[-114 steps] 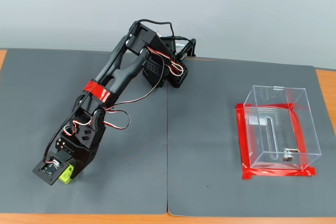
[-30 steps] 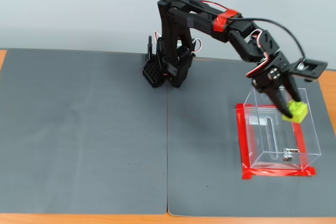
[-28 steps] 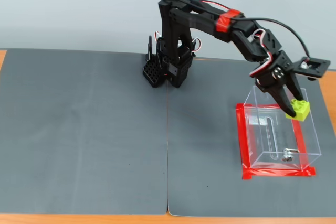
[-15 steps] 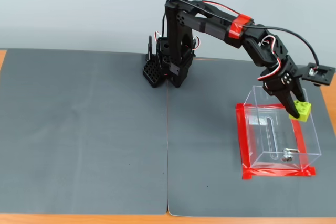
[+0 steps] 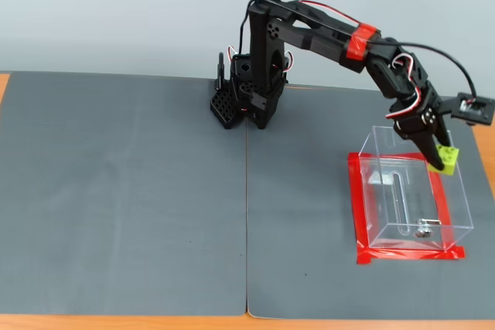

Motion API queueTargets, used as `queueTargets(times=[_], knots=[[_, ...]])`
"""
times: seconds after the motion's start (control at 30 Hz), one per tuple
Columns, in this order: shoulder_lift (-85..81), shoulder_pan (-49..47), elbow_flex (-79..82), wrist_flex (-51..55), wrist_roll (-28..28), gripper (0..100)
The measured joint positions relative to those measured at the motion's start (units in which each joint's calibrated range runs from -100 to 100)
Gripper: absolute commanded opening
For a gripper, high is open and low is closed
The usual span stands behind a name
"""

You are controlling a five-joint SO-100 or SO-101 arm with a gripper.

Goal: Pick the green lego block and place it into the transparent box

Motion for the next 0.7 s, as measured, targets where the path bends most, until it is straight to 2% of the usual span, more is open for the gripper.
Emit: queueTargets(times=[0.23, 0.47, 0.7], knots=[[0.0, 0.0, 0.0, 0.0, 0.1, 5], [0.0, 0.0, 0.0, 0.0, 0.0, 29], [0.0, 0.1, 0.0, 0.0, 0.0, 29]])
